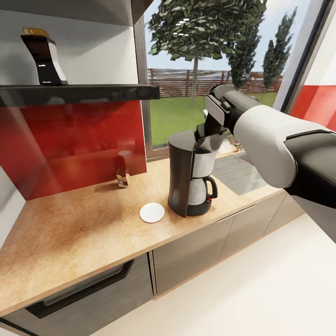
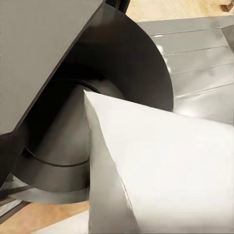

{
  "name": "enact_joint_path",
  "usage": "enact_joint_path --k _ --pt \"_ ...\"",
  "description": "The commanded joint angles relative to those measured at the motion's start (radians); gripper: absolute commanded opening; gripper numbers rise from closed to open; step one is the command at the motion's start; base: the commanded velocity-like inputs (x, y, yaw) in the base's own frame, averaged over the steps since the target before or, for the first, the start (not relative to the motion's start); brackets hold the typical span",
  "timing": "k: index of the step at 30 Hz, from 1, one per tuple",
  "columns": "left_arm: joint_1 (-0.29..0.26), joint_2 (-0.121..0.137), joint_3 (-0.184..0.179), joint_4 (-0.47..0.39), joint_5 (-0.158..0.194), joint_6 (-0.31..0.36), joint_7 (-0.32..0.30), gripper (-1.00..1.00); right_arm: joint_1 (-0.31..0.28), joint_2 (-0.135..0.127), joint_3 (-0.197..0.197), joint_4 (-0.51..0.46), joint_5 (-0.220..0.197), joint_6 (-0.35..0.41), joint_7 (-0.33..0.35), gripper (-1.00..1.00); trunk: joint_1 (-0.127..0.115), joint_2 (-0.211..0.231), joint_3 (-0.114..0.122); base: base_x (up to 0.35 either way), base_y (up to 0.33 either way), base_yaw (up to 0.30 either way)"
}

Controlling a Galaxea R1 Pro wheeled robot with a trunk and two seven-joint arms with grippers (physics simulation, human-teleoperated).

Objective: Set up a coffee station on the kitchen countertop: keep the coffee maker on the countertop, move the bottle of coffee from the kitchen shelf to the counter next to the coffee maker, place a paper coffee filter on top of the coffee maker, put the saucer next to the coffee maker with the coffee cup on the saucer, and place the electric kettle next to the coffee maker.

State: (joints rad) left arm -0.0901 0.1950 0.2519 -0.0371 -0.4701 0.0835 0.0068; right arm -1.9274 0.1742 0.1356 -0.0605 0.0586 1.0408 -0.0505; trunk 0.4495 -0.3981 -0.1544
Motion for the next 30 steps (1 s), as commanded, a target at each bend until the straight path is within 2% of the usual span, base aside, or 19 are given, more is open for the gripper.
enact_joint_path --k 1,21,30 --pt "0.0 0.0 0.008 -0.001 -0.01 0.004 0.001 1.0 -0.001 0.0 0.0 -0.001 0.005 0.004 0.001 1.0 0.001 -0.002 -0.002 0.0 0.0 0.0" --pt "0.0 0.0 0.008 -0.001 -0.008 0.004 0.0 1.0 -0.001 0.0 -0.001 -0.001 0.005 0.004 0.001 1.0 0.001 -0.002 -0.002 0.0 0.012 0.0" --pt "0.0 0.0 0.008 -0.001 -0.009 0.004 0.001 1.0 -0.001 0.0 -0.001 -0.06 0.004 0.004 0.001 1.0 0.001 -0.002 -0.002 0.0 0.016 0.0"
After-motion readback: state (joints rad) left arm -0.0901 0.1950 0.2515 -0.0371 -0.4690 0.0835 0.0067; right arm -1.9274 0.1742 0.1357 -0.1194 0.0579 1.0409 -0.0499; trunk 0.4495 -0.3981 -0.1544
